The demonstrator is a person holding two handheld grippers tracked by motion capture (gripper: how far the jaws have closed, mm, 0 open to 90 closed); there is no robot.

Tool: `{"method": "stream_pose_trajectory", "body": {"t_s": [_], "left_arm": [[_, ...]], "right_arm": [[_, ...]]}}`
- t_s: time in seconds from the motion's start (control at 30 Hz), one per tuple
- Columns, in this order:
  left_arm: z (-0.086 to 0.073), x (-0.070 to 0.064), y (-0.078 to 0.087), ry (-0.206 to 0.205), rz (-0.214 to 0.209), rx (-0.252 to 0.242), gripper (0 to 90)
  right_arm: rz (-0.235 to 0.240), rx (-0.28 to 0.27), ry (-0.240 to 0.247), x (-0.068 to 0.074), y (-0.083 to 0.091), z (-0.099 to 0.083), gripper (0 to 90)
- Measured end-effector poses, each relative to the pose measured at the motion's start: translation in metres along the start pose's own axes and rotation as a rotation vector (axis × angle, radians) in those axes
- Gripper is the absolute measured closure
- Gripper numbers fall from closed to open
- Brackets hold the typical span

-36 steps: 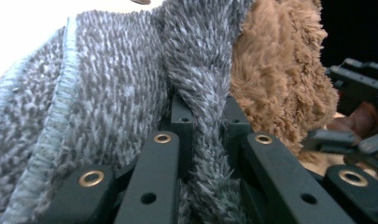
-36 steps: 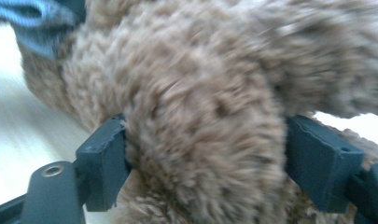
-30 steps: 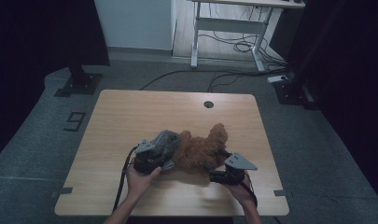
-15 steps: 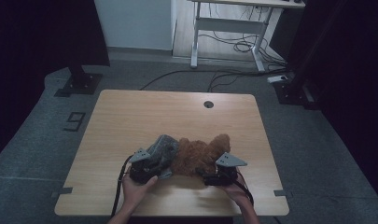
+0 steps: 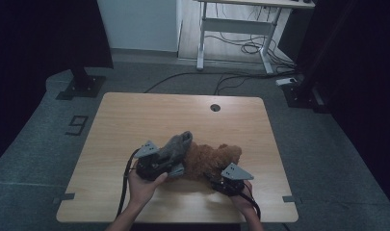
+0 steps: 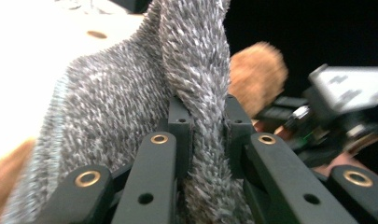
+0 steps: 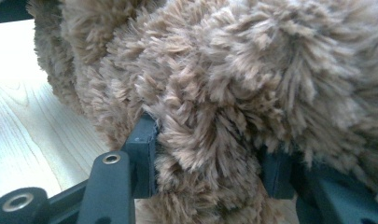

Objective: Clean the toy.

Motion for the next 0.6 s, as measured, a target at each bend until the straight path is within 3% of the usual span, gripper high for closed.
{"method": "stream_pose_trajectory", "body": {"t_s": [0.1,0.2,0.37,0.47,0.6], "left_arm": [[0.013,-0.022,-0.025,-0.052,-0.034,0.031,77.9],[0.013,-0.037,-0.057,-0.069,-0.057,0.094,77.8],[-0.017,-0.052,-0.101,-0.062,-0.088,0.216,77.3],[-0.036,-0.049,-0.109,-0.079,-0.073,0.241,77.8],[-0.040,-0.043,-0.098,-0.090,-0.055,0.246,78.0]], "right_arm": [[0.000,0.004,-0.005,-0.001,-0.001,-0.001,48.2],[-0.008,0.006,-0.011,-0.002,-0.002,-0.002,48.2],[-0.016,0.012,-0.004,-0.003,-0.002,-0.003,48.3],[-0.020,0.026,0.001,-0.002,-0.002,-0.006,48.5],[-0.025,0.036,-0.007,-0.002,-0.002,-0.011,49.0]]}}
Point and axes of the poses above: each handheld gripper's, and its own axes: y roughly backward along the jaws, z roughly out of its top, x roughly to its left, the point moved 10 cm from there along -y, roughly forward along the jaws, and after that the axes turned 11 degrees about -x, right-handed, at the moved point
